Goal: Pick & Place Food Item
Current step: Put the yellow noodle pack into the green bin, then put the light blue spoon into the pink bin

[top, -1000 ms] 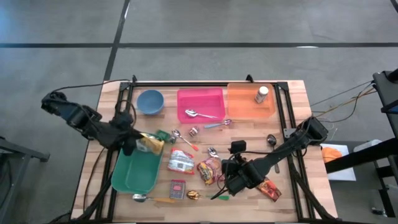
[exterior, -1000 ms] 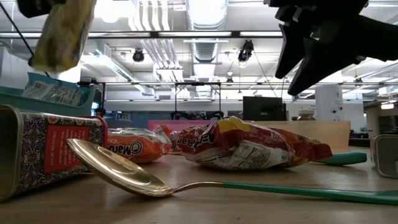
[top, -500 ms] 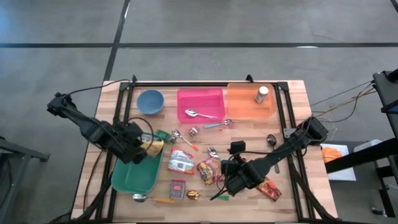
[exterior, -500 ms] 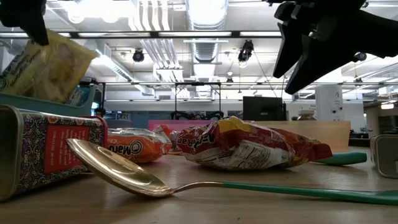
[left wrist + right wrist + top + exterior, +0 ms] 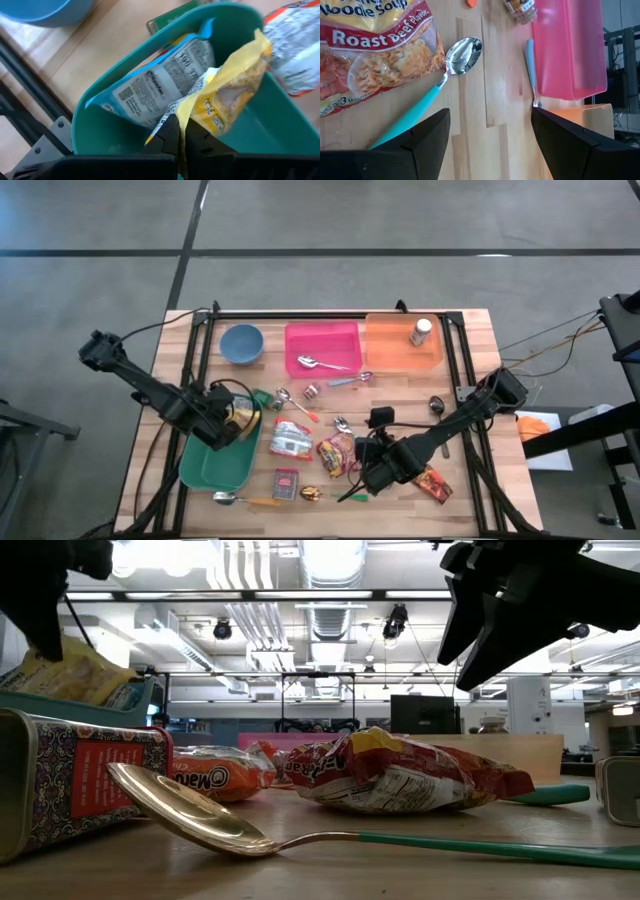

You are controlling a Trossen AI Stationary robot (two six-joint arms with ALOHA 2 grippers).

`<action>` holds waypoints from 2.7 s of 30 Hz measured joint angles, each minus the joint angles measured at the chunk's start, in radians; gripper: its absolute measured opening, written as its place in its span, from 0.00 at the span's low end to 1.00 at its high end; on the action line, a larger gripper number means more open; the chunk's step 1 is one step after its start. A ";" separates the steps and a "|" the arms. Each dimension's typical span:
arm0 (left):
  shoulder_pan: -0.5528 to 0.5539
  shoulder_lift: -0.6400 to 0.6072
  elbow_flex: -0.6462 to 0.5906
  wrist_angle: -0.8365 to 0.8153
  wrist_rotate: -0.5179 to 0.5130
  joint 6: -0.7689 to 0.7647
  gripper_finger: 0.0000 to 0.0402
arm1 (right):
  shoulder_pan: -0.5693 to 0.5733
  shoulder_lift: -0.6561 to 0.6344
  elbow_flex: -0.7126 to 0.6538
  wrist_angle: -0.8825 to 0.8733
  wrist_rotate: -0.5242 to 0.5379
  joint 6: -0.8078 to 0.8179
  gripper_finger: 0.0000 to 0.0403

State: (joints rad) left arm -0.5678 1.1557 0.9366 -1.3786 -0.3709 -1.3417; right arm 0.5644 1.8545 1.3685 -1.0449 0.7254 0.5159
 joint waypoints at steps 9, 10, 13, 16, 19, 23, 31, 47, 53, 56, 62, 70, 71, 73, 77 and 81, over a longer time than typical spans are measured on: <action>0.000 0.000 -0.060 0.012 0.012 -0.048 0.00 | 0.000 0.000 0.000 0.017 0.000 0.000 0.69; 0.000 0.000 -0.066 0.012 0.017 -0.062 0.00 | 0.000 0.000 0.000 0.018 0.000 0.000 0.69; 0.000 0.000 -0.078 0.012 0.025 -0.074 0.00 | 0.000 0.000 0.000 0.023 0.000 0.000 0.69; 0.000 0.000 -0.080 0.012 0.025 -0.076 0.00 | 0.000 0.000 0.000 0.034 0.000 0.000 0.69; 0.000 0.000 -0.080 0.012 0.025 -0.075 0.00 | 0.000 0.000 0.000 0.037 0.000 0.000 0.69; 0.000 0.000 -0.080 0.012 0.024 -0.070 0.00 | 0.000 0.000 0.000 0.040 0.000 0.000 0.69; 0.000 0.000 -0.080 0.012 0.024 -0.070 0.00 | 0.000 0.000 0.000 0.044 0.000 0.000 0.69; 0.000 0.000 -0.080 0.012 0.029 -0.046 0.00 | 0.000 0.000 0.000 0.066 0.000 0.000 0.69; 0.001 0.000 -0.080 0.012 0.032 -0.046 0.05 | 0.000 0.000 0.000 0.069 0.000 0.000 0.69; 0.001 0.000 -0.080 0.012 0.032 -0.046 0.11 | 0.000 0.000 0.000 0.070 0.000 0.000 0.69; 0.001 0.000 -0.080 0.012 0.032 -0.043 0.23 | 0.000 0.000 0.000 0.085 0.000 0.000 0.69; 0.001 0.000 -0.080 -0.003 0.038 -0.047 0.38 | 0.000 0.000 0.000 0.095 0.001 0.000 0.69; 0.001 0.000 -0.080 -0.007 0.046 -0.048 0.40 | 0.000 0.000 0.000 0.095 0.001 0.000 0.69; 0.001 0.000 -0.080 -0.013 0.059 -0.054 0.43 | 0.000 0.000 0.000 0.095 0.000 0.000 0.69; 0.001 0.000 -0.080 -0.058 0.098 -0.097 0.47 | 0.000 0.000 0.000 0.099 0.000 0.000 0.69; 0.001 0.000 -0.080 -0.155 0.182 -0.184 0.50 | 0.000 0.000 0.000 0.107 0.000 0.000 0.69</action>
State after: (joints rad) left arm -0.5671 1.1557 0.8562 -1.5337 -0.1893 -1.5259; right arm 0.5641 1.8549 1.3685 -0.9381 0.7258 0.5159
